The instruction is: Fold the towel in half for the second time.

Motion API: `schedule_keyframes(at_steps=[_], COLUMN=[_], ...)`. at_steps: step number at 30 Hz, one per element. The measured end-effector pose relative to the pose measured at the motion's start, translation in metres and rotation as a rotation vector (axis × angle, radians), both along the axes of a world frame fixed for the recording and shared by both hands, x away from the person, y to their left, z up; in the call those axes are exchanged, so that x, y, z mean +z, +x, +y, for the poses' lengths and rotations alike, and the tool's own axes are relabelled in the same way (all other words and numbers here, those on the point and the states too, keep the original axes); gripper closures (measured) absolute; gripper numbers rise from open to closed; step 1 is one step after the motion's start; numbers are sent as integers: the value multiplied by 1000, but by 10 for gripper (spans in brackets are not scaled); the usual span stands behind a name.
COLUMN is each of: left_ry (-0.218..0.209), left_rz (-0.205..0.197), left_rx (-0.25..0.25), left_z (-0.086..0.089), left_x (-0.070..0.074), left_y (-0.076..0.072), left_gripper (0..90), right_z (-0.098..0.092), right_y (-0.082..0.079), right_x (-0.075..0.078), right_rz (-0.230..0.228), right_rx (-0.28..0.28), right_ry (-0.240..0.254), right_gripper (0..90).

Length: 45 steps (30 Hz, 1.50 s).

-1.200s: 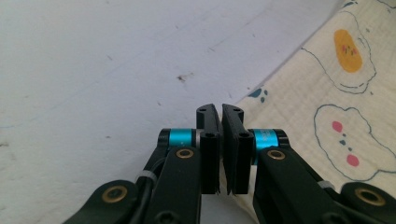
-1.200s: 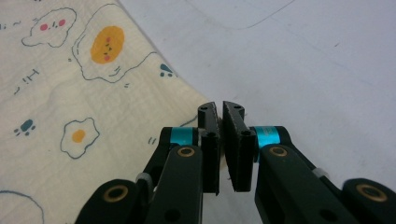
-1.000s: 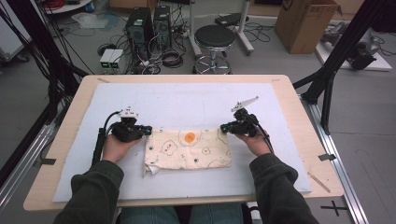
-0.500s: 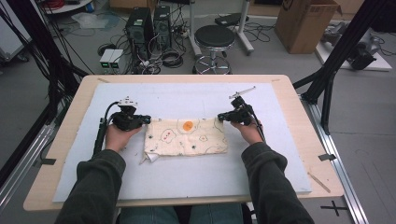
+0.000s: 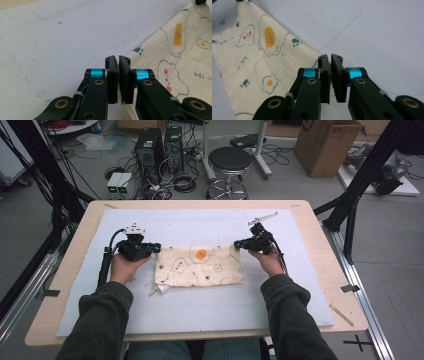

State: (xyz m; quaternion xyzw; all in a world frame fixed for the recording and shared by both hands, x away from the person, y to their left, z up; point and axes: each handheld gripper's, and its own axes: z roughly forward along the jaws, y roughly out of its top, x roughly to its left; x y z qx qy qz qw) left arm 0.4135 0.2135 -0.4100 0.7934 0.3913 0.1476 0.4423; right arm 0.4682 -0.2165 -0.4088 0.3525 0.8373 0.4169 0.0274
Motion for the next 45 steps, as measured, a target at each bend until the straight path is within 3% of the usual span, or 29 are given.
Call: schedule_keyframes(at_steps=[25,45], left_ry=[-11,0], left_rz=[-30,-64], left_rx=[-28,-77], left_z=[4,2], left_x=[4,14], left_y=[-17,-37], left_gripper=[855,853], right_z=[-4,-4], right_y=[-16,-35], right_x=[8,17], right_rz=[-23,-53], right_rx=[26,73], right_ry=[41,22], right_gripper=[858,857])
